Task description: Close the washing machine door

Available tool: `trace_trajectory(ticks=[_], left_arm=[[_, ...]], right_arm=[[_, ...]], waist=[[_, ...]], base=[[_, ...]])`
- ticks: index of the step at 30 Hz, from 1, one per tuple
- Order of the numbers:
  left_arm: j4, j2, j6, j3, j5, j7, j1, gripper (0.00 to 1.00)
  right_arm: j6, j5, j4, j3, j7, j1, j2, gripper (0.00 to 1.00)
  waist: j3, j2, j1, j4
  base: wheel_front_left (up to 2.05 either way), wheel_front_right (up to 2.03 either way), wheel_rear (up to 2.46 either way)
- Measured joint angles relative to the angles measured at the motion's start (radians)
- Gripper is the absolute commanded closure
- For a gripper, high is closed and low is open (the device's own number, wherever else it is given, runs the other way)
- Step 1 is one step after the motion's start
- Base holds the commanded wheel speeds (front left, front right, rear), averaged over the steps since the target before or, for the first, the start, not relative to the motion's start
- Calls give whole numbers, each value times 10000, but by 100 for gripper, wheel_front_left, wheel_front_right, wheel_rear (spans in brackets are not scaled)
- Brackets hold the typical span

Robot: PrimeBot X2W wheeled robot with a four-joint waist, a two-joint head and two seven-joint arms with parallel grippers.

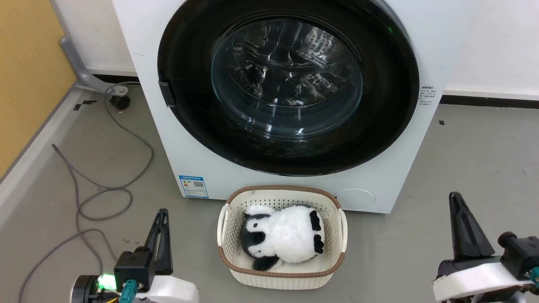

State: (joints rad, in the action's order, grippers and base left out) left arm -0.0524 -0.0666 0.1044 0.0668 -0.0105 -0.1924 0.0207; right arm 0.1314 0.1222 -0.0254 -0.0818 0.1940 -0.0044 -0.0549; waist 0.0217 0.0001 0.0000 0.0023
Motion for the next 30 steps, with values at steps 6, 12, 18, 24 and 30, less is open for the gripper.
trace_trajectory(ticks=[6, 12, 18, 24, 30], left_arm=[[23, 13, -35, -52, 0, 115, -1, 100], [69, 29, -121, -96, 0, 249, -3, 100], [109, 42, -197, -132, 0, 349, -3, 100], [136, 54, -249, -159, 2, 477, -5, 100], [165, 67, -290, -198, 2, 616, -7, 100]], right_arm=[[0, -65, 8, 54, -107, 0, 0, 100], [0, -222, 13, 100, -255, 0, 0, 100], [0, -267, 29, 157, -353, 0, 2, 100], [0, -337, 44, 211, -497, 0, 2, 100], [0, -355, 56, 255, -610, 0, 2, 100]], waist=[[-14, 0, 0, -2], [-28, 0, 0, -3], [-41, 0, 0, -5], [-56, 0, 0, -6], [-70, 0, 0, -7]], base=[[0, 0, 0], [0, 0, 0], [0, 0, 0], [0, 0, 0], [0, 0, 0]])
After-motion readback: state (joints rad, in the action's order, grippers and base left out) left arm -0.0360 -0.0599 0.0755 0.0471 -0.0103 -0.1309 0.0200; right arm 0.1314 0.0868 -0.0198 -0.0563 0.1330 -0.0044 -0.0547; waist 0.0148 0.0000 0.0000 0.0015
